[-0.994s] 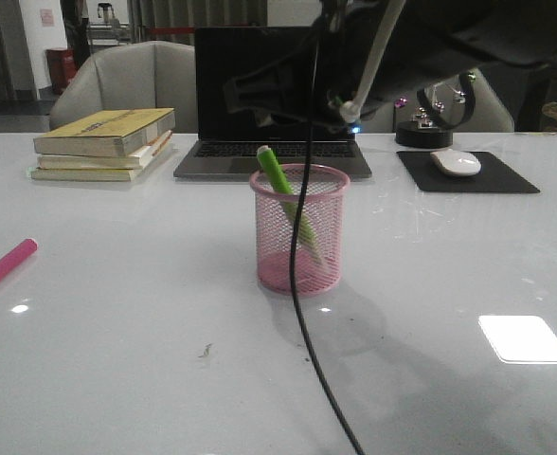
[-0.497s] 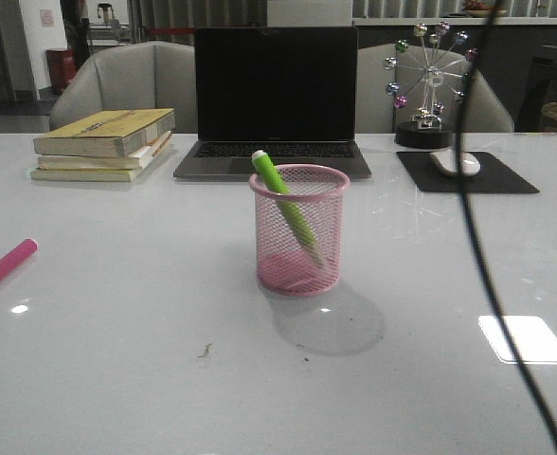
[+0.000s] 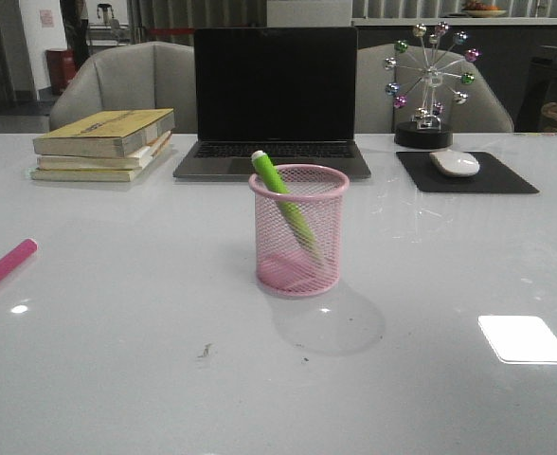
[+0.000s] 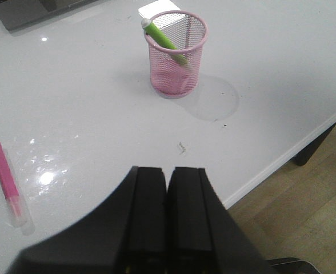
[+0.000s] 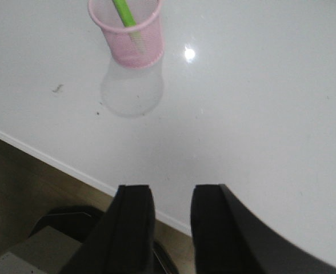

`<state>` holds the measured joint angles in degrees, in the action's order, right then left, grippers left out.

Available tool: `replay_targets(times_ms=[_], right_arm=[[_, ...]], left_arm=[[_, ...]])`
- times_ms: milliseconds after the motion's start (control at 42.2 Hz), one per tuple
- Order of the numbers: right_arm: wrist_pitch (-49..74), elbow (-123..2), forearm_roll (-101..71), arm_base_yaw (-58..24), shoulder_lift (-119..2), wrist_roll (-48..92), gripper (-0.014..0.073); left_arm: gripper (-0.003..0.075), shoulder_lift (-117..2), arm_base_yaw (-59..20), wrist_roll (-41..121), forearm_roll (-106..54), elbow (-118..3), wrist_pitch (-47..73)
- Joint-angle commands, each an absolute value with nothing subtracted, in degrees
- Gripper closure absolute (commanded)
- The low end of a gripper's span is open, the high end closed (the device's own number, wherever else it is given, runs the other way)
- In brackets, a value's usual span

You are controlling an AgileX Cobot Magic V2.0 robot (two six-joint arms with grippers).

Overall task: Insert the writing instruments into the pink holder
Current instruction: 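Withdraw the right gripper away from the holder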

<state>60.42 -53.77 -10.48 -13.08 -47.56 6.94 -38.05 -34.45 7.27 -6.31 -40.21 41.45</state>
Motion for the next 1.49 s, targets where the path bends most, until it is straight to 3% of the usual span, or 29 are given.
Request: replay_targets(times_ms=[0,473,592,757,828,1183,1467], right_arm=[[62.53,-53.88,-7.03,-11.59,-45.39,3.37,0.0285],[66.41,-52.06,-2.72,-11.23,-44.36,-3.09,0.0285],[66.77,-52.06,-2.72,-11.23,-44.36,-3.09,0.0285],[66.77,-52.06,-2.72,-11.23,-44.36,-3.09,0.0285],[66.77,-52.06,-2.72,-11.23,-44.36,-3.09,0.0285],[66.77,-52.06,-2.72,-11.23,-44.36,-3.09,0.0285],[66.77,-52.06,-2.72,-11.23,-44.36,-3.09,0.0285]], left_arm=[[0.0629,-38.32,-34.82,7.40,-7.11,-41.85,37.15],[0.0621,-40.13,-34.82,5.75,-7.11,-41.85,35.75],[0.0500,-43.22,-34.56,4.83,-6.43,-42.01,35.75],[0.0216,-50.99,-29.69,1.07,-3.80,-45.67,39.72],[0.0172,-55.06,-26.41,1.07,-3.80,-48.04,42.24],[0.0218,-78.80,-10.11,1.07,-2.90,-60.85,44.54],[0.0294,-96.47,-6.48,1.07,-2.90,-73.33,46.13]])
